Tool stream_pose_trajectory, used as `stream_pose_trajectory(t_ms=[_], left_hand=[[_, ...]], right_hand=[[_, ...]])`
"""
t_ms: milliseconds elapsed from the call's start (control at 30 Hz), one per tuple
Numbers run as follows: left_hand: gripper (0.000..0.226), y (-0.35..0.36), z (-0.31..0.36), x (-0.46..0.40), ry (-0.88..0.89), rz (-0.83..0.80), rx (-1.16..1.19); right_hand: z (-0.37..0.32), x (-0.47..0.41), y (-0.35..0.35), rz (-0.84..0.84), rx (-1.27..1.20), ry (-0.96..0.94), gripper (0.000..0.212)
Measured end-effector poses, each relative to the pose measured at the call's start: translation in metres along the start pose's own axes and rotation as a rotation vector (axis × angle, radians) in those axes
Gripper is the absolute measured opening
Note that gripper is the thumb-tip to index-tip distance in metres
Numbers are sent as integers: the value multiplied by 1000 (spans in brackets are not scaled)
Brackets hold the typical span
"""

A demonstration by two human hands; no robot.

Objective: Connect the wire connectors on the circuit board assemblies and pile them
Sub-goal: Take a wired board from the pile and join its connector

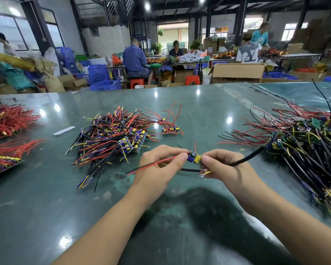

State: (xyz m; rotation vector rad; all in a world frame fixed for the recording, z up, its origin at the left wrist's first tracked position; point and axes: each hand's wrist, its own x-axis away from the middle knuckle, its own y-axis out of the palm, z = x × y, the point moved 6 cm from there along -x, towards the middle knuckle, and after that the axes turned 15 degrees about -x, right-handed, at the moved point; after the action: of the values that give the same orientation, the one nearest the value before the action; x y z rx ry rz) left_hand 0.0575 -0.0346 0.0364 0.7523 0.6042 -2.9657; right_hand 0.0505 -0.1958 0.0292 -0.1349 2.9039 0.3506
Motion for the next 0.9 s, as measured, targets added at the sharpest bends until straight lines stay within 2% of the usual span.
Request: stream_pose_trajectory(t_ms=[167, 333, 533, 667, 833, 900], left_hand=[[15, -2, -5, -1, -23, 71, -28], [14, -8, -10, -4, -82, 167, -17], [29, -14, -19, -6, -136, 240, -151], [32, -20, -23, -9, -155, 250, -171], [32, -20, -26, -9, -166, 243, -168], [32, -17, -27, -9, -177, 219, -156]], right_hand=[[-1, -4, -13, 118, 86, -44, 15], [7, -3, -5, -8, 144, 20, 16], [7, -4, -3, -50, 304, -62, 16], [1, -1, 5, -159, 339, -101, 21], [7, 0, 3, -100, 391, -88, 18], [14, -1, 0, -46, 296, -15, 16]])
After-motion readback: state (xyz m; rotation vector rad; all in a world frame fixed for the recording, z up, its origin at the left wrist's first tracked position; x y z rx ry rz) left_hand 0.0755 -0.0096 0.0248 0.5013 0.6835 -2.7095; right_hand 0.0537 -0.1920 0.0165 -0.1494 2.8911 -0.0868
